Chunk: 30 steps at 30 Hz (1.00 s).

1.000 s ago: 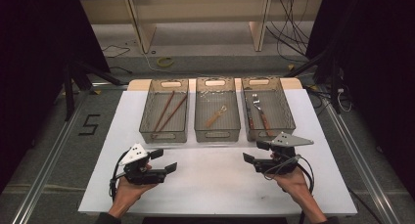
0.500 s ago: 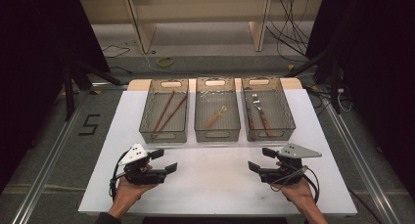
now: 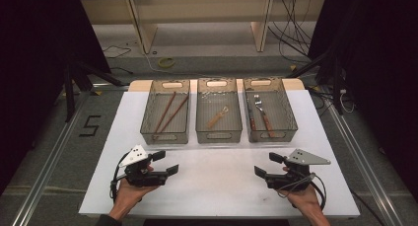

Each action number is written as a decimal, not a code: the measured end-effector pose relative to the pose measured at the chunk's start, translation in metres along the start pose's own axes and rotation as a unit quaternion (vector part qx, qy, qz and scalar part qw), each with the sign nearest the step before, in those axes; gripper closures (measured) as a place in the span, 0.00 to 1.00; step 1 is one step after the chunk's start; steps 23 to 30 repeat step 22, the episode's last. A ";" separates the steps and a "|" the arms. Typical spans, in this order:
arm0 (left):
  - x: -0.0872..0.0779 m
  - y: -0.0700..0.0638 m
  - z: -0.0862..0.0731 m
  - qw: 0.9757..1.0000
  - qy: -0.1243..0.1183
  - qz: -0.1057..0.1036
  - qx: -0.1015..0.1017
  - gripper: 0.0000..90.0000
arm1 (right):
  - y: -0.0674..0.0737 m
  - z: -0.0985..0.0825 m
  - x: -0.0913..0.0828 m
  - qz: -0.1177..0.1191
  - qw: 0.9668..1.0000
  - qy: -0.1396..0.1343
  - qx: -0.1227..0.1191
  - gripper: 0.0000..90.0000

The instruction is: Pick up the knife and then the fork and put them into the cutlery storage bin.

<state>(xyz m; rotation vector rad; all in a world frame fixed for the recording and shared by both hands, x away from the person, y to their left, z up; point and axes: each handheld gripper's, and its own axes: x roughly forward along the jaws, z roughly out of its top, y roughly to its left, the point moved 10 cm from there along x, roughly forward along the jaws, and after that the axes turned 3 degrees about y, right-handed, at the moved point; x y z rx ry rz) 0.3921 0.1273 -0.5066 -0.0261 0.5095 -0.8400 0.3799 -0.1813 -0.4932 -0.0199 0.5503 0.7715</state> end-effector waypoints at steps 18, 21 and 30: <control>0.001 0.001 0.000 1.000 0.001 0.000 0.000 0.24 | 0.000 -0.001 0.002 0.001 1.000 0.005 -0.001 0.24; 0.001 0.001 0.000 1.000 0.001 0.000 0.000 0.24 | -0.001 -0.001 0.002 0.000 1.000 0.006 0.000 0.24; 0.001 0.001 0.000 1.000 0.001 0.000 0.001 0.24 | -0.001 -0.001 0.001 0.000 1.000 0.006 0.001 0.24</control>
